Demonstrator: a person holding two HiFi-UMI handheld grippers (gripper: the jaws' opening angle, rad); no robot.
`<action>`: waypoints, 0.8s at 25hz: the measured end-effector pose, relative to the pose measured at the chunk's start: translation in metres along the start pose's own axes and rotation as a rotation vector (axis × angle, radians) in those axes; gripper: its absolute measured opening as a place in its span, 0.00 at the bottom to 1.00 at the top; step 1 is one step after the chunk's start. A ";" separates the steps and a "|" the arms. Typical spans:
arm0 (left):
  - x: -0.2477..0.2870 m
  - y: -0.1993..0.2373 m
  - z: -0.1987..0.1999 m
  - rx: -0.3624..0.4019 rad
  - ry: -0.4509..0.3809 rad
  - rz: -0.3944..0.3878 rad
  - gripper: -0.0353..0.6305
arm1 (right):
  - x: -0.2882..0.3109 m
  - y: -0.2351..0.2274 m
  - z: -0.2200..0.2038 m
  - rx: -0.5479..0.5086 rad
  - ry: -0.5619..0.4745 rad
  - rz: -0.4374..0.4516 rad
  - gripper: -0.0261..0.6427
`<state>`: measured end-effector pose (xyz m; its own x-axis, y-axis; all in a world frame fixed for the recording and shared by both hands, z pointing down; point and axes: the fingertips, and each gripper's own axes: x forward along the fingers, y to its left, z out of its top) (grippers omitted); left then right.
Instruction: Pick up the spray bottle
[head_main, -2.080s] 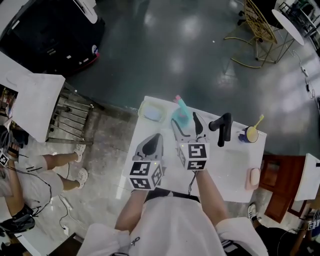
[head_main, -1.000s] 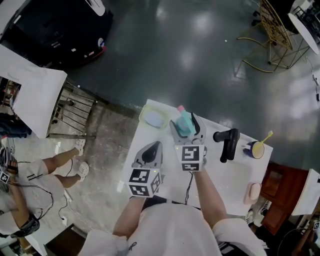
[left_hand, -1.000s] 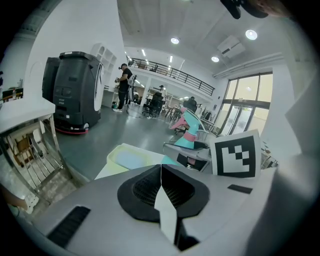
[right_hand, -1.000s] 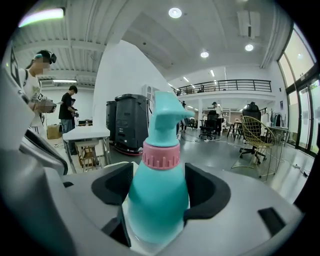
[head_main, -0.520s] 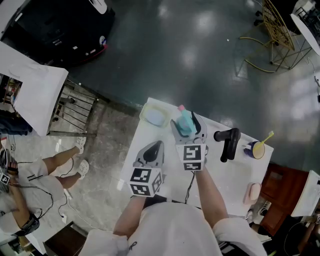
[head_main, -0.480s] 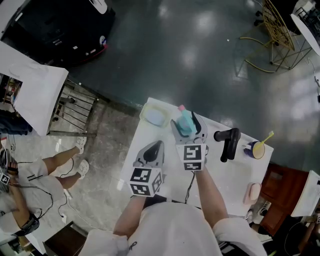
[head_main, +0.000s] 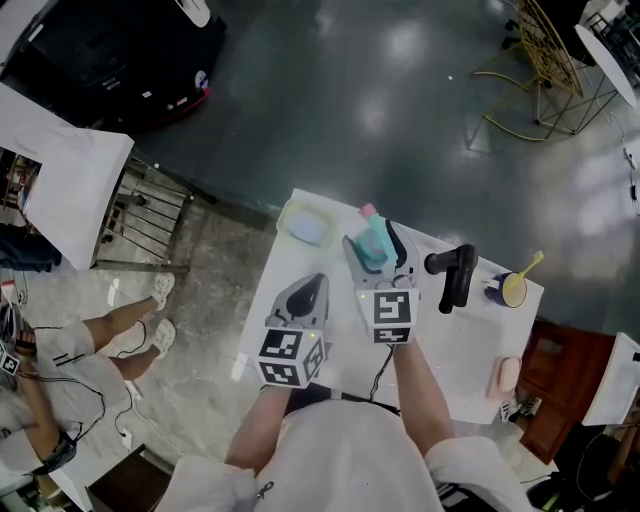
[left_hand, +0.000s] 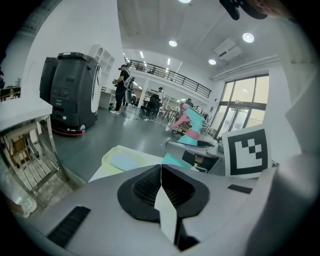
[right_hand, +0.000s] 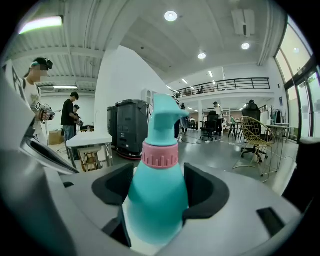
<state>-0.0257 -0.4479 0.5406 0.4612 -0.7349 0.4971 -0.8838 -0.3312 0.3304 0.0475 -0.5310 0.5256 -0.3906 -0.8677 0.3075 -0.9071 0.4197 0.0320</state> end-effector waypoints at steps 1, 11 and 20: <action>-0.001 -0.002 -0.001 0.001 -0.003 -0.005 0.09 | -0.004 0.000 0.003 0.001 -0.007 -0.005 0.53; -0.022 -0.018 0.014 0.030 -0.062 -0.060 0.09 | -0.063 0.010 0.048 -0.039 -0.081 -0.048 0.53; -0.053 -0.042 0.030 0.075 -0.134 -0.120 0.09 | -0.128 0.026 0.081 -0.072 -0.146 -0.120 0.53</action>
<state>-0.0153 -0.4126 0.4763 0.5536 -0.7579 0.3452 -0.8287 -0.4606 0.3180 0.0609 -0.4305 0.4104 -0.3034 -0.9399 0.1565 -0.9371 0.3240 0.1296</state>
